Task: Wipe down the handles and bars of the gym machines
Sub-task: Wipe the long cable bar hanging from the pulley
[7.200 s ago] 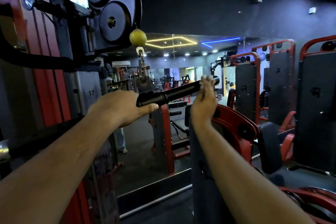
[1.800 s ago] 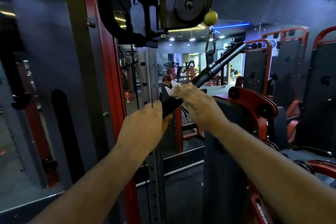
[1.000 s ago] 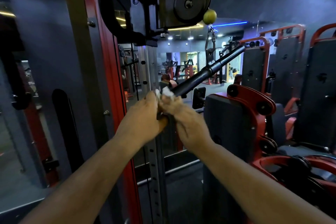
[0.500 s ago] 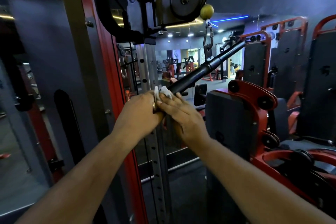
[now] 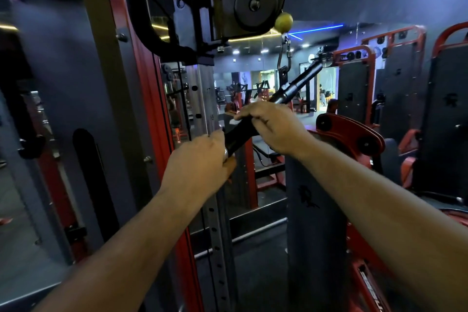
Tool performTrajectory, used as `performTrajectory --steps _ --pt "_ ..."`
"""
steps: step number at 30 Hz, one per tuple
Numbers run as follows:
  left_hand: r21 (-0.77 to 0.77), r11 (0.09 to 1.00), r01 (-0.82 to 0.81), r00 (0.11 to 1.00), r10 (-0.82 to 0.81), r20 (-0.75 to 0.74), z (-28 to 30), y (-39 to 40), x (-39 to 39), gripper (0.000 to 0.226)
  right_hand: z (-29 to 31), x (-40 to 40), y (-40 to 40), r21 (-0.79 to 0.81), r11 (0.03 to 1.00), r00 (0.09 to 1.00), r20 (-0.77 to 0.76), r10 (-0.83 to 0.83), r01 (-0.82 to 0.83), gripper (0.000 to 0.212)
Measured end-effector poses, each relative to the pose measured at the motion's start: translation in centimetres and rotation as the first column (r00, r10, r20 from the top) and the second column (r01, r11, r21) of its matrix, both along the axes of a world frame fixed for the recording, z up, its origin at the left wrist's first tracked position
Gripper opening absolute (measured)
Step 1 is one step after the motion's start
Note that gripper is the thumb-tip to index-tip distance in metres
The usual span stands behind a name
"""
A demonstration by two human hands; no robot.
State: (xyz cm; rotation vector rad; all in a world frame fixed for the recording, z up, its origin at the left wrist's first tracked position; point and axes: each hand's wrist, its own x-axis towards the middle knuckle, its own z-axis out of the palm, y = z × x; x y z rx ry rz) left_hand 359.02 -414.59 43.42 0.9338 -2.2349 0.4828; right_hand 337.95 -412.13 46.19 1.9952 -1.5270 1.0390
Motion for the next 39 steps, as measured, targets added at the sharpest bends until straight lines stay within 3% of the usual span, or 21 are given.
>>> performTrajectory --steps 3,5,7,10,13,15,19,21,24,27,29,31,32,35,37,39 --pt "-0.036 0.999 -0.01 1.0 0.01 0.026 -0.2 0.4 -0.1 0.037 2.3 -3.6 -0.4 0.083 0.988 0.985 -0.129 -0.116 0.127 0.034" --pt "-0.049 0.999 -0.005 1.0 0.007 0.027 -0.4 0.7 -0.3 0.037 3.1 -6.1 -0.7 0.039 0.951 0.949 -0.097 -0.301 0.306 0.036" --pt "-0.06 0.998 -0.008 0.999 0.01 0.035 -0.5 0.9 -0.5 0.036 3.1 -6.1 -0.5 0.026 0.932 0.931 -0.062 -0.36 0.362 0.033" --pt "-0.054 0.998 -0.027 0.998 0.03 0.05 -0.6 0.7 -0.7 0.034 2.9 -2.7 0.0 0.161 0.96 0.973 -0.033 -0.228 0.231 0.027" --pt "-0.042 0.998 -0.053 0.996 0.055 0.066 -1.0 0.4 -0.7 0.036 2.6 0.2 0.7 0.291 0.956 0.993 -0.117 0.003 0.031 0.025" --pt "-0.041 0.998 -0.049 0.996 0.052 0.068 -1.1 0.4 -0.7 0.037 3.3 -1.0 0.6 0.336 0.941 0.989 -0.151 0.007 0.045 0.025" --pt "-0.016 1.0 -0.016 0.999 0.017 0.028 -1.1 0.8 -0.4 0.038 4.2 -5.0 0.3 0.109 0.946 0.946 -0.148 -0.289 0.306 0.031" --pt "0.003 1.0 -0.001 1.0 0.001 -0.001 -0.9 0.7 -0.3 0.039 2.6 -4.2 0.3 0.036 0.946 0.945 -0.074 -0.32 0.323 0.032" --pt "0.094 0.995 0.027 0.999 -0.023 -0.042 -0.6 0.4 0.1 0.038 -1.9 0.5 1.4 -0.031 0.996 0.989 0.125 -0.084 0.089 0.033" --pt "0.186 0.98 0.065 0.997 -0.056 -0.051 -0.8 0.1 0.5 0.037 -6.3 3.1 1.6 -0.251 0.956 0.985 0.046 0.166 -0.149 0.039" --pt "0.177 0.98 0.09 0.996 -0.083 -0.044 -1.1 0.2 0.6 0.04 -7.7 2.0 -0.1 -0.383 0.907 0.984 -0.033 0.174 -0.173 0.038" --pt "0.154 0.982 0.11 0.994 -0.106 -0.034 -1.4 0.3 0.5 0.05 -7.6 -0.2 -2.1 -0.475 0.878 0.99 0.082 0.116 -0.063 0.037" --pt "0.149 0.982 0.115 0.993 -0.111 -0.034 -1.4 0.3 0.5 0.054 -7.2 -1.0 -2.7 -0.492 0.87 0.969 0.231 0.085 0.042 0.039" --pt "0.145 0.981 0.129 0.991 -0.125 -0.037 -1.7 0.6 0.2 0.057 -6.1 -1.4 -3.6 -0.46 0.854 0.782 0.614 0.107 0.244 0.044" --pt "0.14 0.981 0.136 0.99 -0.131 -0.048 -1.9 0.8 -0.1 0.059 -6.6 1.3 -3.5 -0.48 0.851 0.642 0.725 0.249 0.212 0.043" --pt "0.125 0.984 0.123 0.99 -0.114 -0.081 -1.9 0.6 -0.2 0.061 -8.4 5.3 -3.0 -0.529 0.846 0.426 0.782 0.456 0.064 0.04"
